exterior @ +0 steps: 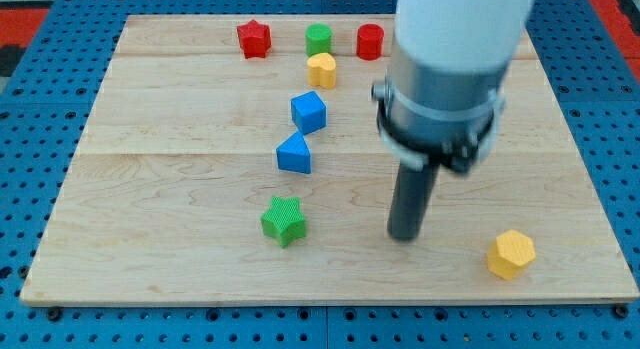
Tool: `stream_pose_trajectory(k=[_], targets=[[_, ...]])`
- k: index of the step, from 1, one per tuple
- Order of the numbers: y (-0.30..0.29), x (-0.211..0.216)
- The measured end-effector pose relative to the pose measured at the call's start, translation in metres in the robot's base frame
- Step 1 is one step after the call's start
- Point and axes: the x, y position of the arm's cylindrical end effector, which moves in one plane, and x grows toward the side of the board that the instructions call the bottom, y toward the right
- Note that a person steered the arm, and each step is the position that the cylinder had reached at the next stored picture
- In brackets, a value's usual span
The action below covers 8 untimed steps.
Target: Place the green star bottom of the blue triangle
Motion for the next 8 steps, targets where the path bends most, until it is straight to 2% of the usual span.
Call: stream_pose_trajectory(k=[1, 2, 3, 5, 6, 7, 8], targets=[[-0.080, 0.029], [-0.096, -0.026], [-0.079, -0.059], [0.105, -0.051], [0.148, -0.048], [0.109, 0.009], [0.097, 0.013]])
